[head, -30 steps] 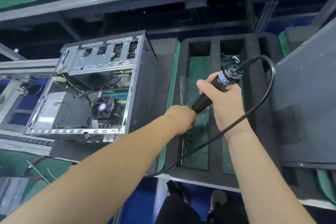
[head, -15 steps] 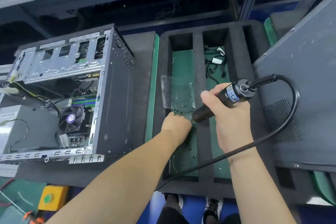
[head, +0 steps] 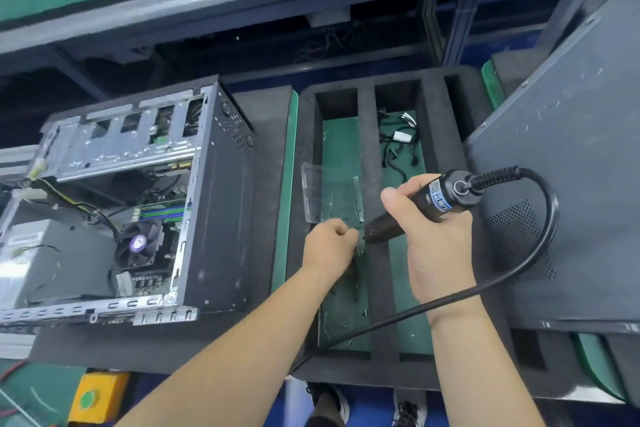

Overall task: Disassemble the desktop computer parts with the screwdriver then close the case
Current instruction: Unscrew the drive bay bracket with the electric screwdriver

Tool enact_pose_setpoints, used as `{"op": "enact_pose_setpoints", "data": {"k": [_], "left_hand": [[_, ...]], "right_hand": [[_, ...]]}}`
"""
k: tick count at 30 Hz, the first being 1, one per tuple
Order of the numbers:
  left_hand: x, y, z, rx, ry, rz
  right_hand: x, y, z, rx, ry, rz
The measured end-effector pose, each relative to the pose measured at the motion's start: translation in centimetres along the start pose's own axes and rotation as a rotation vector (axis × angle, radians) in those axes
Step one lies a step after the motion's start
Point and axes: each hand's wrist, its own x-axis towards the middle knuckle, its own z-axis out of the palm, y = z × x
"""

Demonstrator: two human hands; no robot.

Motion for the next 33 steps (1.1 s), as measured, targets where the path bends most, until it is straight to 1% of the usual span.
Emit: {"op": "enact_pose_setpoints", "data": {"k": [1,2,3,5,8,10,12,18,26,33], "left_hand": [[-0.7,0.9,-0.9,-0.332,0.017,-0.145],[-1.3,1.7,-1.8,-0.599,0.011,-0.263],[-1.8,2.3,-2.7,-0.778,-0.003,-0.331],[-2.8,3.3,-4.4,-0.994,-0.025,-0.354],[-4.3,4.2,-6.7,-1.191,-0.040,-0.301],[-5.2,4.6,-8.1,-1.255,-0.050,-0.245],[-5.6,4.8,-9.2,-1.265,-0.033,-0.201],[-7.0,5.8,-11.4,-1.368,-0.036,-0.115],[-8.4,5.9,-12.3,-1.457,0.018,-0.115],[-9.4,5.6,-12.7,-1.493,-0.011,-0.088]], "right_hand": [[0.1,-0.6,0.4,0.011,0.002,-0.013],[0.2,-1.2,0.9,0.023,0.001,-0.022],[0.3,-1.9,1.5,0.034,-0.003,-0.030],[0.4,-3.4,2.7,0.061,-0.026,-0.051],[0.2,-5.8,4.5,0.105,-0.069,-0.074],[-0.1,-7.2,5.7,0.150,-0.093,-0.083],[-0.5,-8.3,6.5,0.205,-0.110,-0.076],[-1.7,-9.9,7.9,0.294,-0.157,-0.038],[-2.7,-10.6,8.5,0.373,-0.214,-0.019],[-3.3,-11.0,8.7,0.394,-0.223,-0.014]]}}
